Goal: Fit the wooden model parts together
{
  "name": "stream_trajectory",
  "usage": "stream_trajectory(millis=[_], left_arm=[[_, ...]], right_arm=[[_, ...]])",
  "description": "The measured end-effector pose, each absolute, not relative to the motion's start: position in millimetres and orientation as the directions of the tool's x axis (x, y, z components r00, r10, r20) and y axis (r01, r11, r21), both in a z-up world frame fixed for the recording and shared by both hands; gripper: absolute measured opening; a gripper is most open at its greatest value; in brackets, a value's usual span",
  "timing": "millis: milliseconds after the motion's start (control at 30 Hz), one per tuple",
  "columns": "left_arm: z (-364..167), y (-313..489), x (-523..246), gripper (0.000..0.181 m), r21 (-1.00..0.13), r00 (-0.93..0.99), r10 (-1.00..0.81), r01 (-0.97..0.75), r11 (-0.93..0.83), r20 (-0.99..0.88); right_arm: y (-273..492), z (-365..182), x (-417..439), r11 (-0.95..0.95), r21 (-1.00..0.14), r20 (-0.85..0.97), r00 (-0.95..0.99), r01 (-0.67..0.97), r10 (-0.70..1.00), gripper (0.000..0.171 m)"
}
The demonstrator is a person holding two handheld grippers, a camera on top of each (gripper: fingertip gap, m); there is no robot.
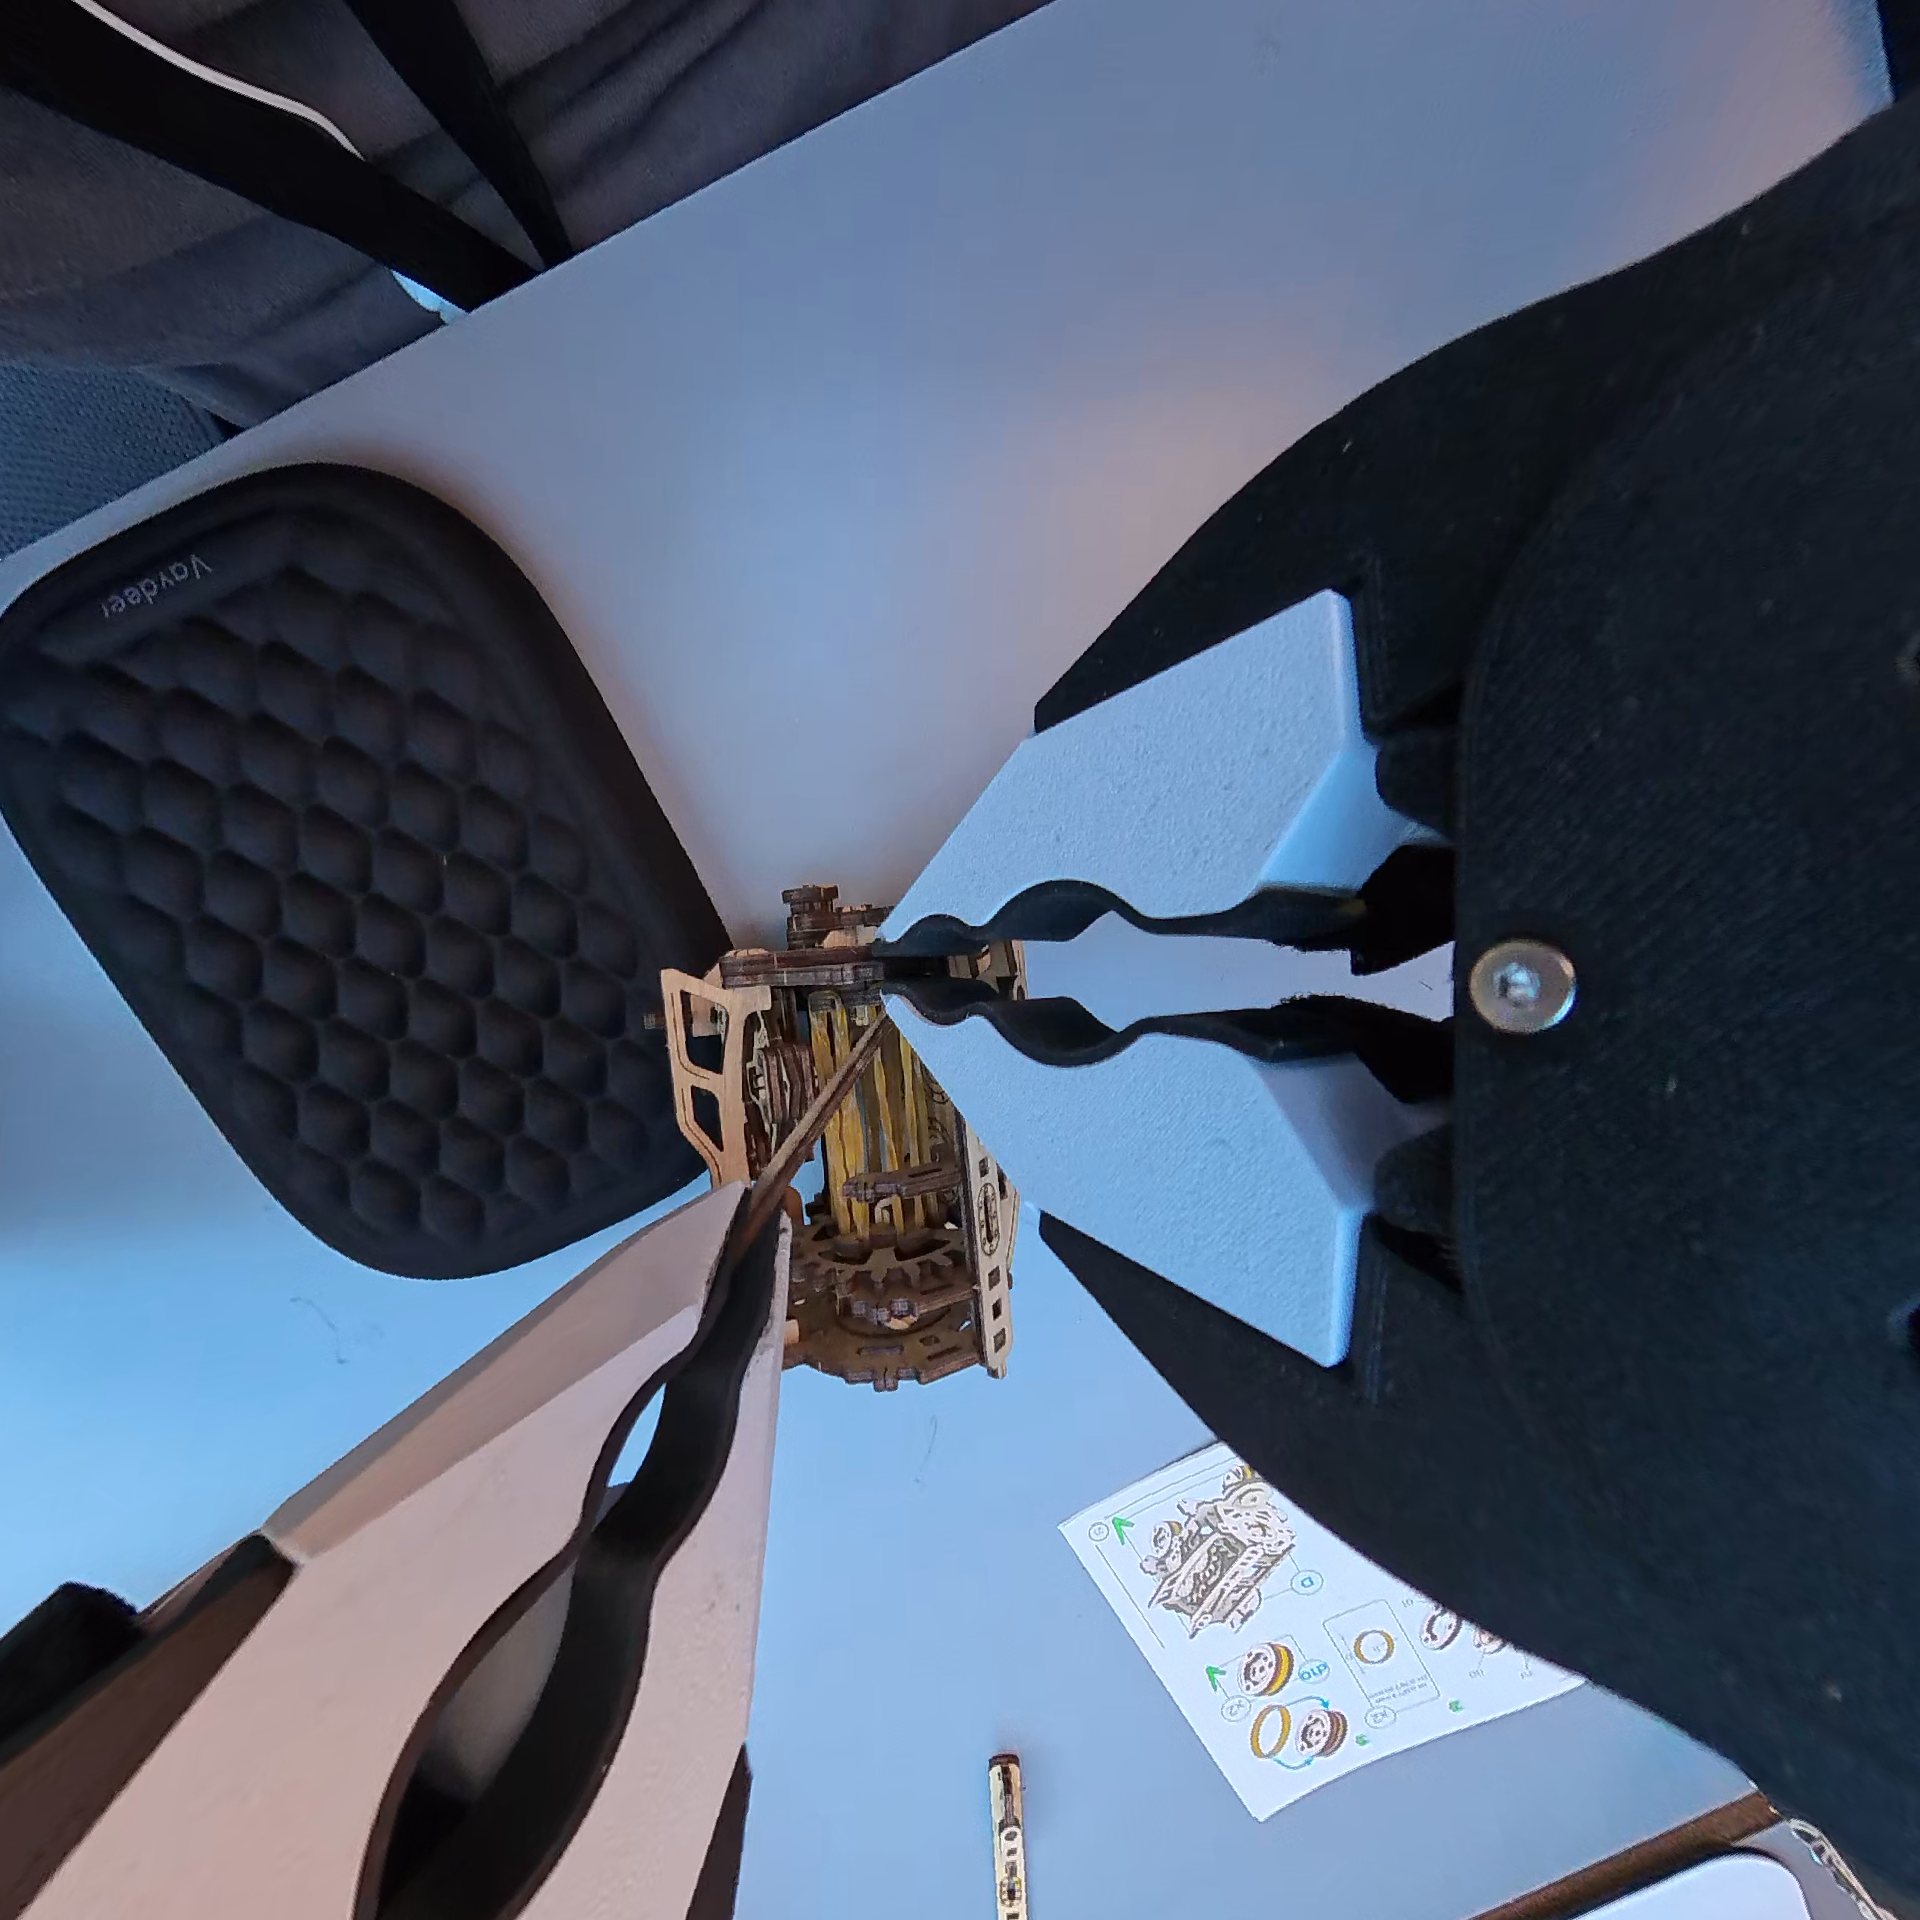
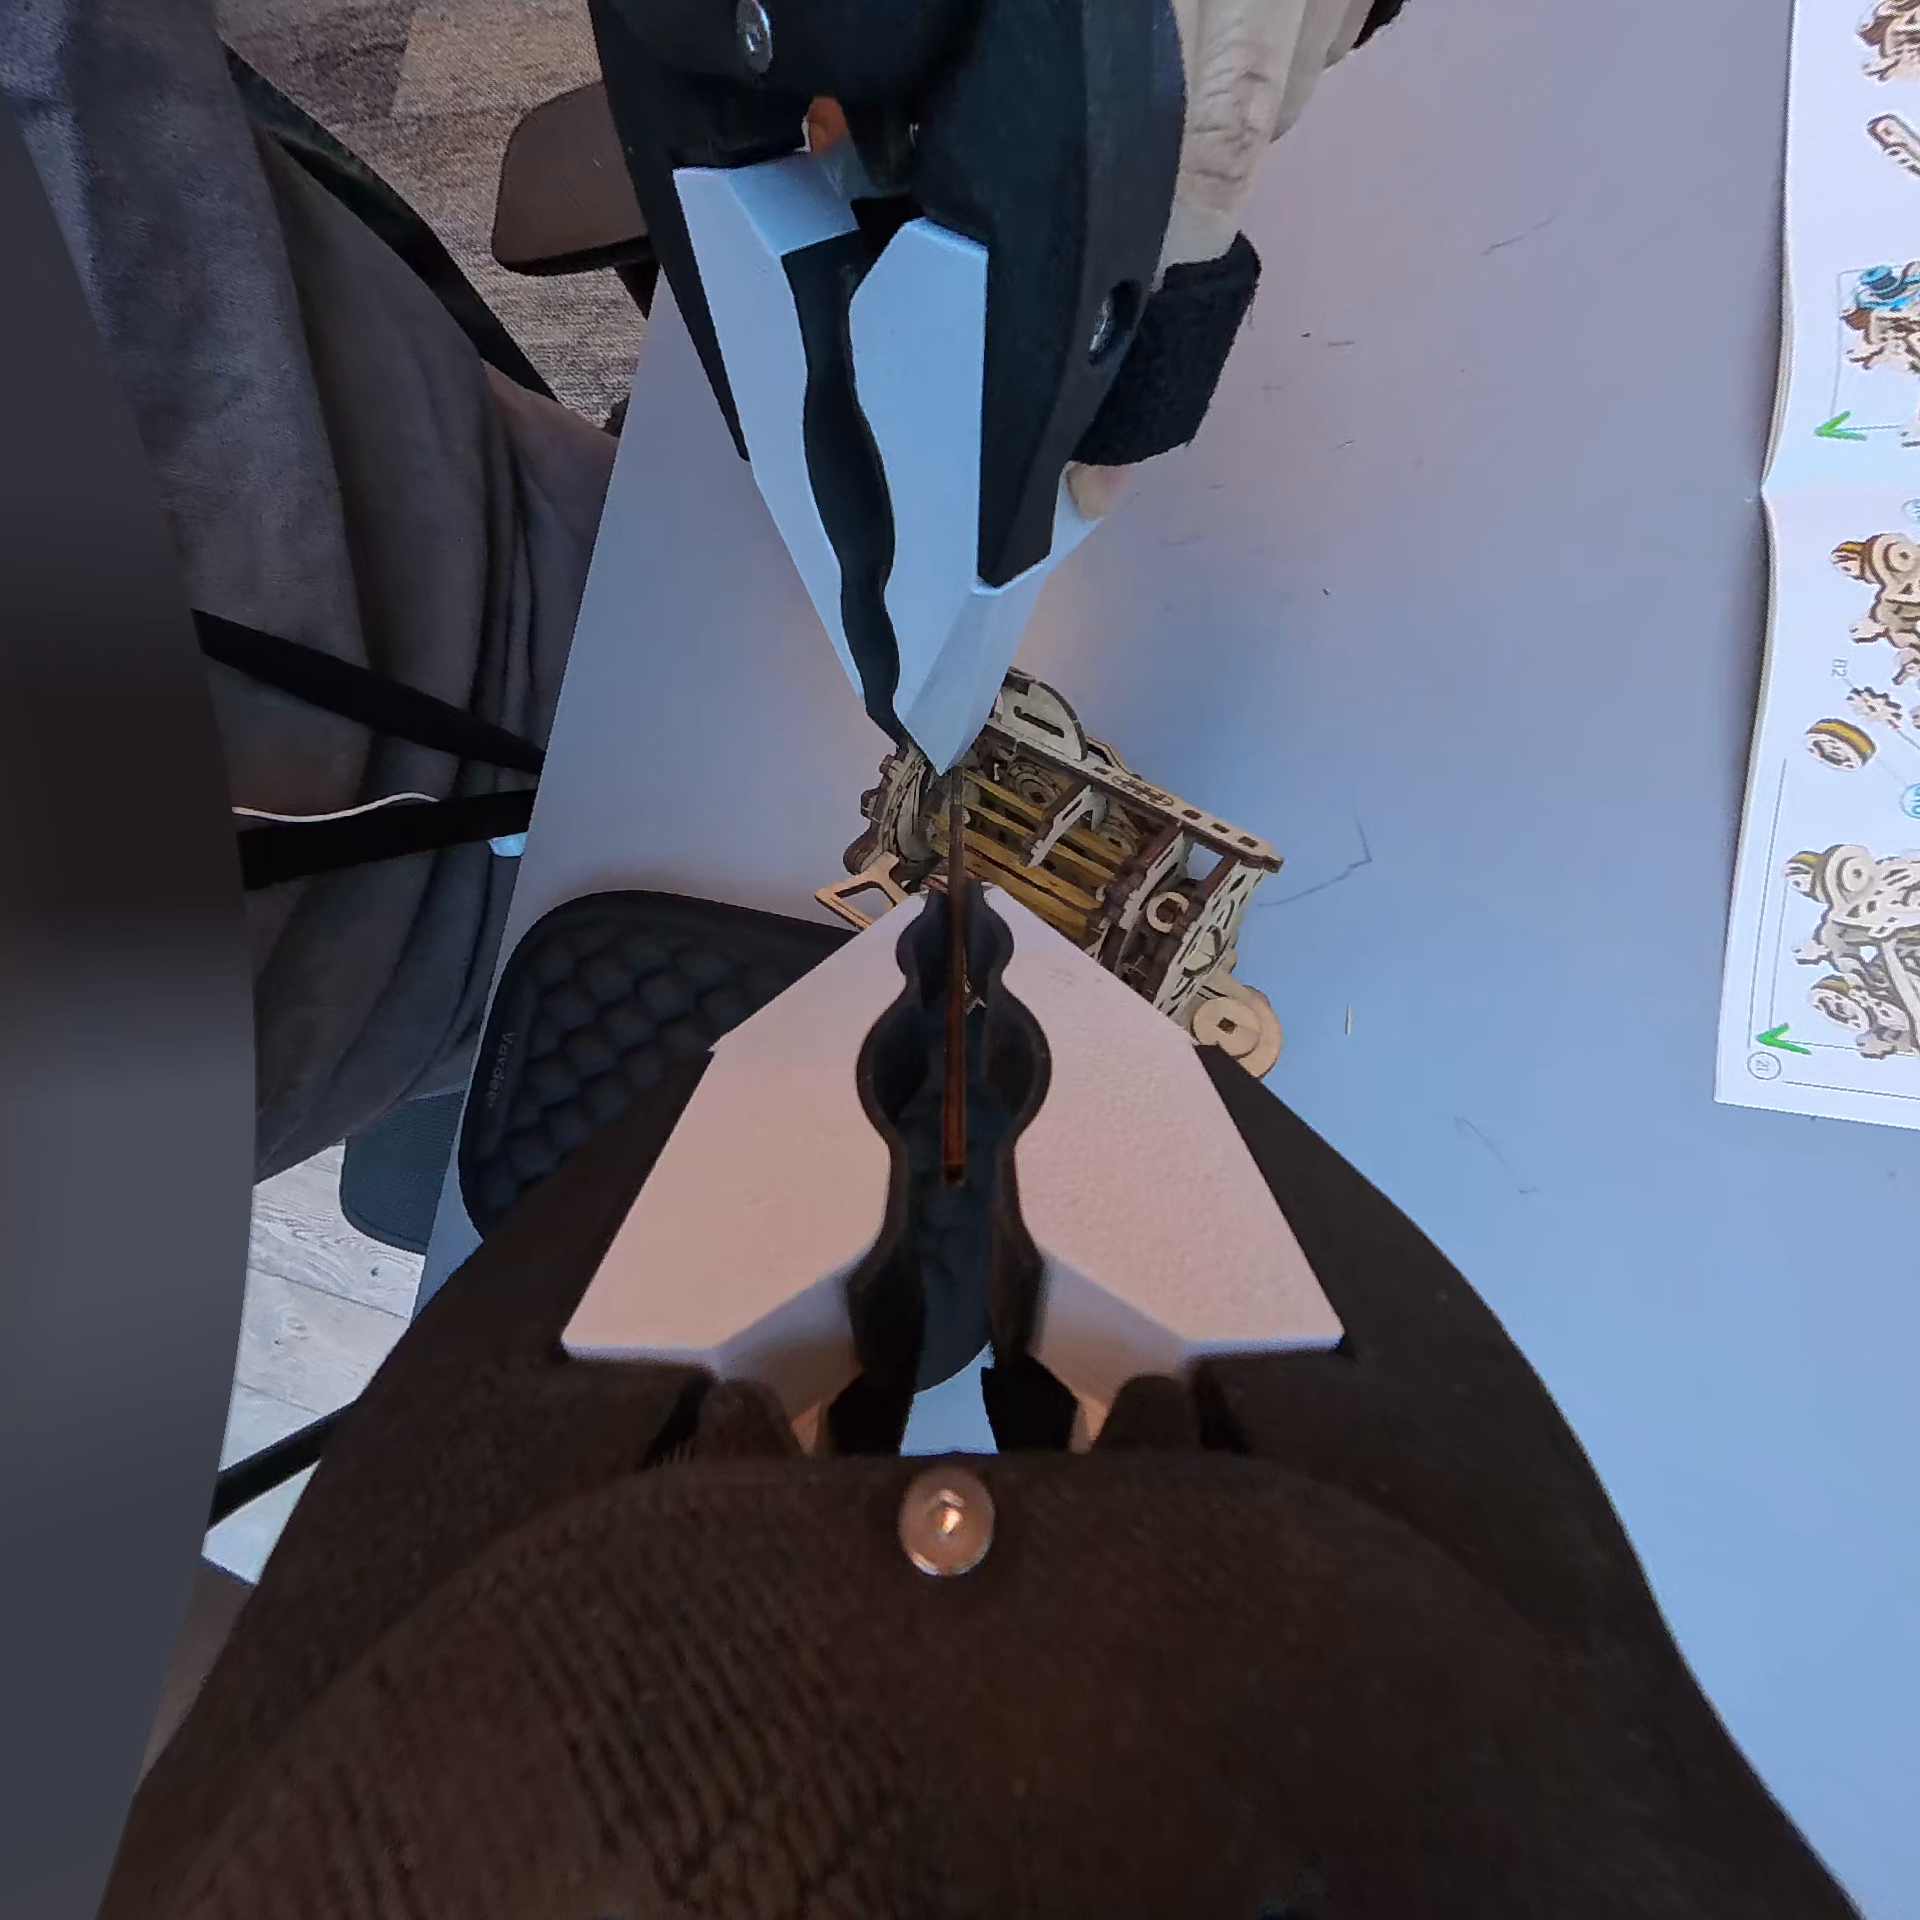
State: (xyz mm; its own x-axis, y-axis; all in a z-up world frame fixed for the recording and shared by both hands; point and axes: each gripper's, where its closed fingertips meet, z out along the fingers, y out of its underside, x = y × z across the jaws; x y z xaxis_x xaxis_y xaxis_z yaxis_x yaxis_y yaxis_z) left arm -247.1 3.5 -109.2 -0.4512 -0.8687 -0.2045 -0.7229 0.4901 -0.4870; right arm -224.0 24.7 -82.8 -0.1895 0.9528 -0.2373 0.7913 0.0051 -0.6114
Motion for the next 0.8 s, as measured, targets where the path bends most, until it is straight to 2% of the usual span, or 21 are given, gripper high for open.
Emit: stream_trajectory(millis=[800], left_arm=[[-109.1, 3.8, -246.4, 0.000, -0.494, -0.455, -0.870, -0.722, 0.485, -0.189]], right_arm=[[24.2, -87.0, -220.8, 0.040, -0.602, -0.215, -0.210, 0.798, 0.954, 0.001]])
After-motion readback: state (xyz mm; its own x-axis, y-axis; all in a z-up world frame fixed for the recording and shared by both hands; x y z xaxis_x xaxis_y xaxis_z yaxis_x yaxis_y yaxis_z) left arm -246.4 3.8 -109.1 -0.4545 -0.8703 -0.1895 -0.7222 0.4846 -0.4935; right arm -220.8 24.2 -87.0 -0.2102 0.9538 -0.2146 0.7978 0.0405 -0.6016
